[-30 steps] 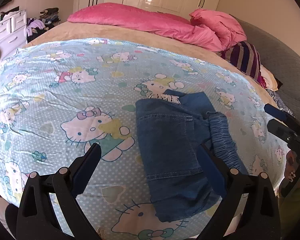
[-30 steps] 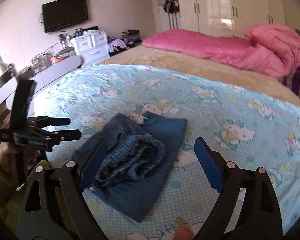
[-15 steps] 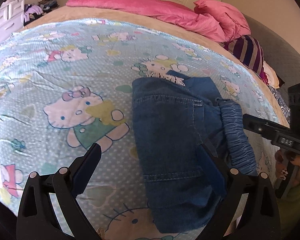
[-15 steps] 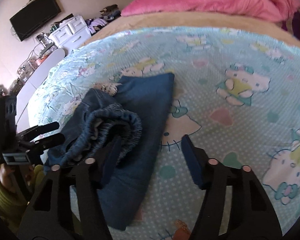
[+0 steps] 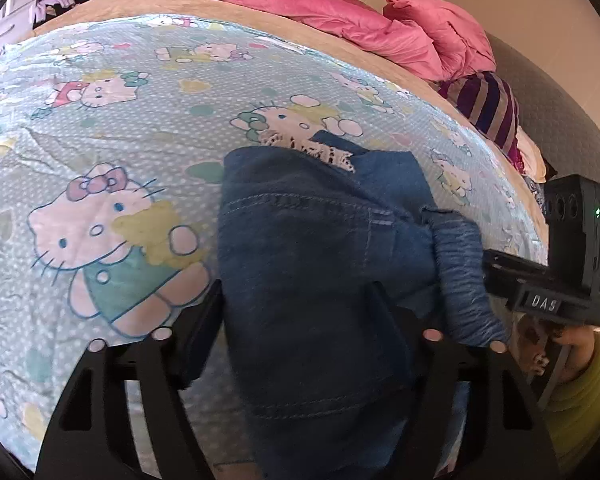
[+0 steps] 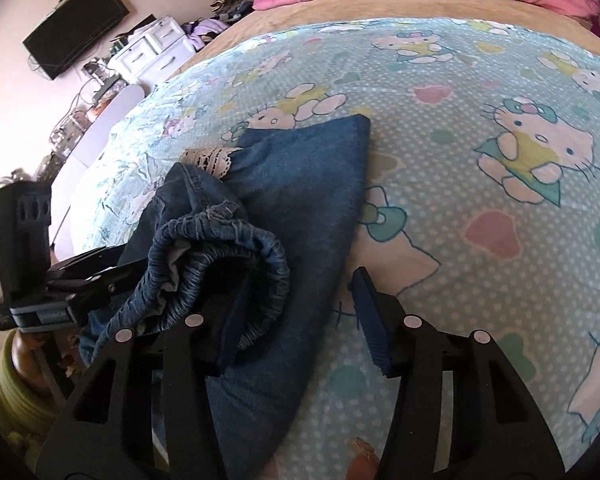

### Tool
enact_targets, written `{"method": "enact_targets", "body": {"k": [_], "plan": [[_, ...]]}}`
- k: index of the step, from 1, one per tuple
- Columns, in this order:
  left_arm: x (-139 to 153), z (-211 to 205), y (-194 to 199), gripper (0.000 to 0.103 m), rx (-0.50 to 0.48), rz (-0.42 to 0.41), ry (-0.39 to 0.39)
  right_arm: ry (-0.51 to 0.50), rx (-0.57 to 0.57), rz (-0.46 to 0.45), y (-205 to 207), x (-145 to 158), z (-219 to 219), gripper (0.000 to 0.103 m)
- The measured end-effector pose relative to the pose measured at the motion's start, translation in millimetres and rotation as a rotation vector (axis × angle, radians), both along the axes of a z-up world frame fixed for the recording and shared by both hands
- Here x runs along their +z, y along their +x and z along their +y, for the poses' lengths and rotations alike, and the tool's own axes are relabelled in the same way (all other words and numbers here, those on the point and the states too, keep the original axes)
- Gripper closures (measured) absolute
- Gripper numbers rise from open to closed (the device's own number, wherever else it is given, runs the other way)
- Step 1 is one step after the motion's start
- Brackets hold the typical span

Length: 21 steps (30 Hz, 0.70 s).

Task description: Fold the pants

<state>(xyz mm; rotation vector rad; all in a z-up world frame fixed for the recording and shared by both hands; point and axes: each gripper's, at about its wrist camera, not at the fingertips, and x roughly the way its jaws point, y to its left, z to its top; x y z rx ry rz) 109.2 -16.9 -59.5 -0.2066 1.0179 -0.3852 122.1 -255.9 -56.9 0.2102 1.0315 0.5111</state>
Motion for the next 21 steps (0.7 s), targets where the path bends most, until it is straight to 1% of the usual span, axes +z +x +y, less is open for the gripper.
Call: {"method": "enact_targets", "body": {"k": [2, 4, 5, 6, 7, 8, 9, 10, 13, 15, 17, 21], "plan": [[-1, -4, 1, 0.037, -0.002, -0.002, 0.006, 0.009, 0.008, -0.007, 2, -2, 3, 0.056], [-1, -9, 0, 0.046, -0.005, -0.013, 0.02, 0.018, 0.012, -0.017, 3, -3, 6, 0.056], [-1, -11, 0, 0.049, -0.01, -0.018, 0.025, 0.021, 0.014, -0.023, 3, -3, 6, 0.062], [1, -13, -2, 0.056, -0.019, -0.027, 0.029, 0.03, 0.019, -0.03, 2, -2, 8, 0.073], [4, -14, -4, 0.061, -0.025, -0.036, 0.033, 0.037, 0.026, -0.042, -1, 0, 11, 0.079], [8, -17, -7, 0.063, -0.03, -0.055, 0.044, 0.024, 0.03, -0.06, -3, 3, 14, 0.084], [10, -18, -8, 0.066, -0.033, -0.064, 0.053, -0.022, 0.037, -0.102, -8, 9, 20, 0.087], [13, -20, -10, 0.068, -0.035, -0.081, 0.064, -0.044, 0.041, -0.125, -12, 13, 23, 0.088], [23, -15, -14, 0.072, -0.028, -0.108, 0.06, -0.108, 0.07, -0.218, -22, 29, 36, 0.089], [33, -12, -14, 0.073, -0.014, -0.138, 0.058, -0.142, 0.104, -0.279, -26, 41, 48, 0.09], [40, -9, -12, 0.073, -0.009, -0.154, 0.056, -0.154, 0.128, -0.31, -25, 47, 54, 0.09], [50, -3, 0, 0.073, 0.018, -0.179, 0.075, -0.168, 0.162, -0.353, -11, 57, 68, 0.09]]}}
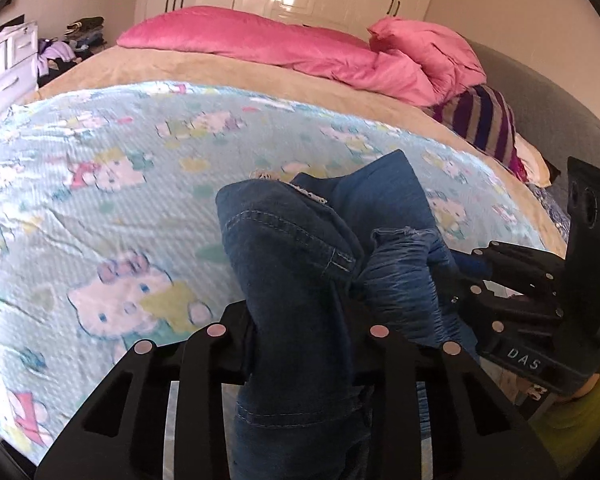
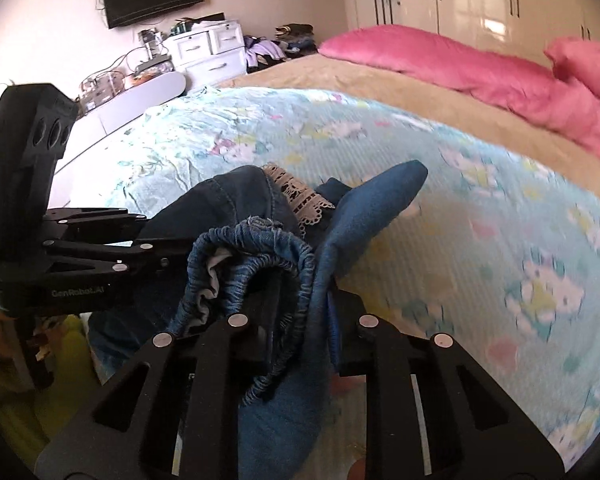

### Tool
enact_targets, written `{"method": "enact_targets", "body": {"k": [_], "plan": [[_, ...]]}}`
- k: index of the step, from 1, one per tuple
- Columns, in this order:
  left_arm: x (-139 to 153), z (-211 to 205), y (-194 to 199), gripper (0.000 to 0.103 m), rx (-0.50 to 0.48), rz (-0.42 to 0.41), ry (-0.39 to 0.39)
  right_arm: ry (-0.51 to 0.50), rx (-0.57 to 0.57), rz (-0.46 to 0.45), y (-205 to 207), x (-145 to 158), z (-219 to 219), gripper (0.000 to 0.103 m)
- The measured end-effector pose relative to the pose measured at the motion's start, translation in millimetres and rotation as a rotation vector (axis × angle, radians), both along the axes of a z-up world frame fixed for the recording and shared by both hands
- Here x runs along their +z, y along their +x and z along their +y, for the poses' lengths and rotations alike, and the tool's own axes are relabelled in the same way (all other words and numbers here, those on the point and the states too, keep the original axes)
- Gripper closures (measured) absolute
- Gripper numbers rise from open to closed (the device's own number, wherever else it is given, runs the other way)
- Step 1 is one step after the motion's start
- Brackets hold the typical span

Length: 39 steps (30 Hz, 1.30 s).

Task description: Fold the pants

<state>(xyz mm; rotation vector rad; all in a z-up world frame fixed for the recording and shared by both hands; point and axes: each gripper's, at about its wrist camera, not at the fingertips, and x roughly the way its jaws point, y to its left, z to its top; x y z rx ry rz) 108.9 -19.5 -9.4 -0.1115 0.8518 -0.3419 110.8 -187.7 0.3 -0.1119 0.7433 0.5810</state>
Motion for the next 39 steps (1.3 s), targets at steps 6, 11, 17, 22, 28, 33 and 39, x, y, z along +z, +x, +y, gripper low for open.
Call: {"method": "enact_targets", "body": {"k": [6, 11, 17, 22, 28, 33, 39], "plan": [[12, 19, 24, 0.073, 0.051, -0.037, 0.013, -0.014, 0.028, -0.041, 28, 8, 21, 0.09], [11, 31, 42, 0.073, 0.085, -0.044, 0.023, -0.022, 0.037, -0.046, 45, 9, 34, 0.09], [4, 39, 55, 0.073, 0.099, -0.035, 0.021, -0.035, 0.032, -0.031, 59, 3, 43, 0.09], [-5, 41, 59, 0.073, 0.099, -0.019, 0.018, -0.045, 0.013, -0.007, 64, -4, 44, 0.09], [-13, 44, 61, 0.073, 0.105, -0.006, 0.018, -0.036, -0.018, 0.027, 70, -12, 38, 0.09], [-17, 47, 62, 0.072, 0.116, 0.005, 0.018, -0.037, -0.049, 0.057, 74, -17, 35, 0.087], [-25, 51, 63, 0.067, 0.132, 0.024, 0.02, -0.03, -0.107, 0.116, 81, -29, 24, 0.086]]}}
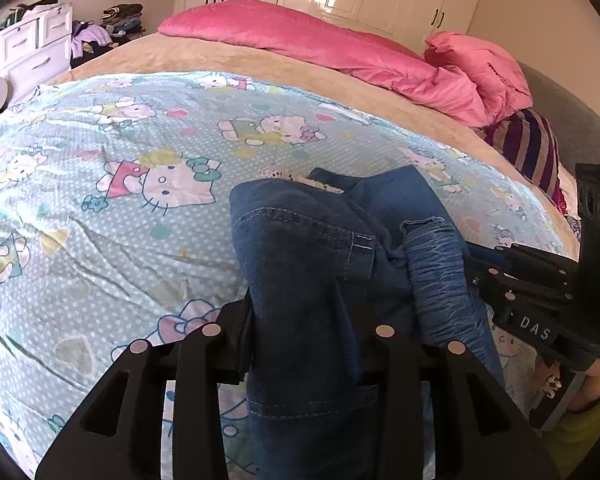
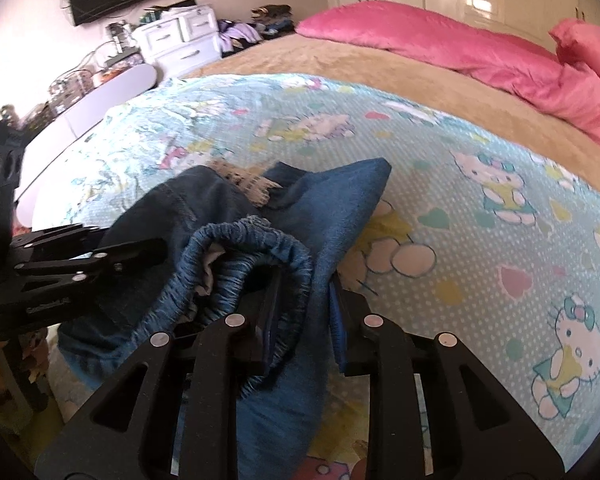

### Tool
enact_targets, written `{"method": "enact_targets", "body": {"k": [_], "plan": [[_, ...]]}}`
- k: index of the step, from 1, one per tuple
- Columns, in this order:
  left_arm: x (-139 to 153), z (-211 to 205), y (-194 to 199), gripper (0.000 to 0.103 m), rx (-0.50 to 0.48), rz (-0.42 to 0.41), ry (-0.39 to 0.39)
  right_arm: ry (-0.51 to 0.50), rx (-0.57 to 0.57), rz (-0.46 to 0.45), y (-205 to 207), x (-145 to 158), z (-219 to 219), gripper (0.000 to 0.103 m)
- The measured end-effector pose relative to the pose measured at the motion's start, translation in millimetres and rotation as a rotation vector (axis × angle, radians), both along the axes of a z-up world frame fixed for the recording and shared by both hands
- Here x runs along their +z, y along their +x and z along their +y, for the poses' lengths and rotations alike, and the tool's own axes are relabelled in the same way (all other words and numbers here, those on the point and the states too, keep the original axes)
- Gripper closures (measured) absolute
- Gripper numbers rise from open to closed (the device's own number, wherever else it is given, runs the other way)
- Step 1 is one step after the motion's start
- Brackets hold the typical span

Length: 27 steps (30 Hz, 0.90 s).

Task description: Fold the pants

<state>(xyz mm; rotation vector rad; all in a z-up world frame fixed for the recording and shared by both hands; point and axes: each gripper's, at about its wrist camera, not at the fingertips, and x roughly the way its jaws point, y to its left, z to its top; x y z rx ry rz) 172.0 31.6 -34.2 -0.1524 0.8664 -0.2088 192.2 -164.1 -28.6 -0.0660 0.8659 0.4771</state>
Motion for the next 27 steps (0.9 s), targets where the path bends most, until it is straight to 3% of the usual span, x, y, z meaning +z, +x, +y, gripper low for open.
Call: {"method": "enact_targets", "body": {"k": [6, 20, 27], "plan": [[-9, 5, 1, 0.061, 0.017, 0.021, -0.009, -0.007, -0.049, 0.059, 6, -13, -7, 0.08], [-12, 5, 0, 0.06, 0.02, 0.026, -0.01, -0.025, -0.07, 0.058, 5, -16, -8, 0.071], [-13, 7, 1, 0.055, 0.025, 0.031, -0.012, -0.017, -0.086, 0.055, 5, -14, -12, 0.055]]}}
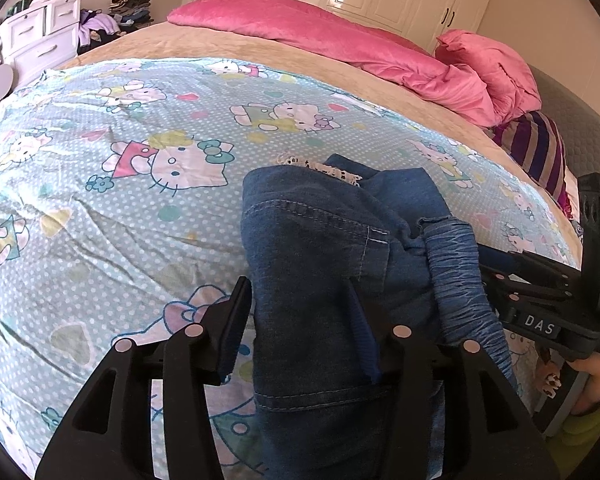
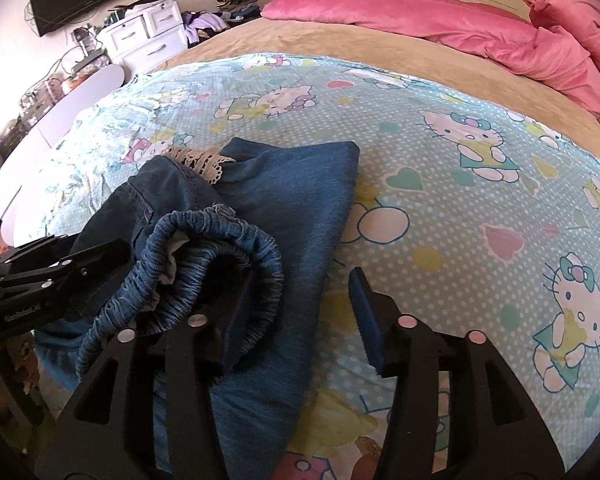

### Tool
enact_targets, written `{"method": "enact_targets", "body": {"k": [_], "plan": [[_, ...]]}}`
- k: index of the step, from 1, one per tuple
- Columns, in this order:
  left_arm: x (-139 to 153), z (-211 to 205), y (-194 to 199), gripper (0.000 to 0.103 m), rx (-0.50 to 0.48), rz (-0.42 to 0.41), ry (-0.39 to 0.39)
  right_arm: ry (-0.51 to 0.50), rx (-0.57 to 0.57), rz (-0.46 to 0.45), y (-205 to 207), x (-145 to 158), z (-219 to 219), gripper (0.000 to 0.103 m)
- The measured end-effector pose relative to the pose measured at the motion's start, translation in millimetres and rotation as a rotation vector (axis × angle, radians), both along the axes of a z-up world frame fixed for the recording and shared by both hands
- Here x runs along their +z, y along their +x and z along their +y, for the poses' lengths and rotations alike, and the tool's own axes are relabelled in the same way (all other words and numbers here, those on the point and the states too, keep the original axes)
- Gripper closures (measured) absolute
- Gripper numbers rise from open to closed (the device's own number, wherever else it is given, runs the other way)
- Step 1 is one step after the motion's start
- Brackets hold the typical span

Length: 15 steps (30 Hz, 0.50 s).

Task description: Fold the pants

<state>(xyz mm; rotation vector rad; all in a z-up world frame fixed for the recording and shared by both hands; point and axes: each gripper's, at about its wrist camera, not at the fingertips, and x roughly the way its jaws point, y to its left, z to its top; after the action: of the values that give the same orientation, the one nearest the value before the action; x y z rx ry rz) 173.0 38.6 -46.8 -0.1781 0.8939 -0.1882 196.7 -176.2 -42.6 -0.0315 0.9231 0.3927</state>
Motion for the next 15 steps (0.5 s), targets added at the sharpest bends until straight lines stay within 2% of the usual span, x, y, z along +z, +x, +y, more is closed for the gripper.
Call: {"method": "enact_targets", "body": {"k": [4, 9, 10, 12, 15], "plan": [[1, 0, -1, 0.047, -0.002, 0.002, 0.001, 0.011, -0.009, -0.003, -1, 2, -2, 0.044], [2, 0, -4, 0.045, -0.003, 0.006, -0.003, 0.016, -0.025, -0.012, -3, 5, -6, 0.034], [2, 1, -5, 0.037, -0.002, 0.007, -0.005, 0.018, -0.027, -0.012, -3, 5, -7, 0.034], [3, 1, -7, 0.032, -0.002, 0.008, -0.004, 0.019, -0.033, -0.018, -4, 7, -9, 0.031], [4, 0, -10, 0.032, -0.004, 0.009, -0.005, 0.022, -0.04, -0.029, -7, 10, -11, 0.026]]}}
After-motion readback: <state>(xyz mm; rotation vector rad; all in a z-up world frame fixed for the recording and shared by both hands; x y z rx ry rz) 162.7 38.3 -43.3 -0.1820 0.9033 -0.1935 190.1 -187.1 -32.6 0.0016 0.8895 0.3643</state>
